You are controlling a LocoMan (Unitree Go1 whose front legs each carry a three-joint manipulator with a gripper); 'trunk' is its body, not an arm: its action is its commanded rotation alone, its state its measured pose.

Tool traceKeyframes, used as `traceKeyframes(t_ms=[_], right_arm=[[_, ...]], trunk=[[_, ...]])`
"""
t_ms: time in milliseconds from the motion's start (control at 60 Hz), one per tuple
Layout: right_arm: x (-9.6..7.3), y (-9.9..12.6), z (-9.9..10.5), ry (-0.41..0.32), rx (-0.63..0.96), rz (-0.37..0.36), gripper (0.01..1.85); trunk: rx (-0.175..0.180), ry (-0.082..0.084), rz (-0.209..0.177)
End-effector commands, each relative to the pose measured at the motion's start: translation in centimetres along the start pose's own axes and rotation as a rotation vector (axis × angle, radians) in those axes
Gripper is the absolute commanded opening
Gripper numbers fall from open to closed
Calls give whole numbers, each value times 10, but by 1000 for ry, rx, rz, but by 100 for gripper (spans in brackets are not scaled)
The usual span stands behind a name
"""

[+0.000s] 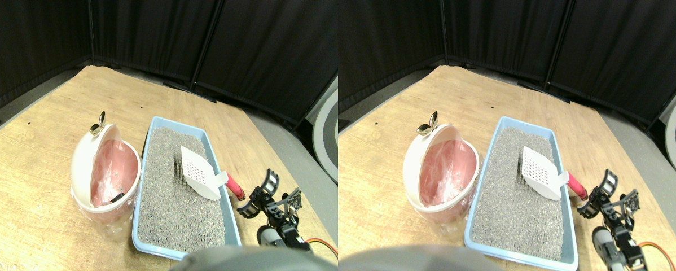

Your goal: Scoop (unimanual)

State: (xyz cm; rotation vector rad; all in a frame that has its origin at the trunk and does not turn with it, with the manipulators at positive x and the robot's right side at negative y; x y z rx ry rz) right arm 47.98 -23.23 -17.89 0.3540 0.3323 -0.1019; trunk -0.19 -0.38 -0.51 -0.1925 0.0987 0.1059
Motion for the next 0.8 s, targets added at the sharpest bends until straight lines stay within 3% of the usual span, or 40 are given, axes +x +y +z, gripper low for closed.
traceKeyframes(t_ms=[17, 50, 133, 150, 300, 800], right_arm=[[-13, 8, 17, -108, -15, 96, 107], [-14, 8, 18, -116, -11, 101, 101], [-22, 7, 23, -213, -27, 175, 17], [-23, 7, 23, -220, -32, 183, 9], [-33, 6, 31, -260, -55, 209, 6], [-57, 11, 42, -278, -153, 240, 6]], trunk=[[-10, 5, -5], [-9, 5, -7], [-3, 4, -13], [-2, 4, -15], [5, 0, -25], [26, -7, -52]])
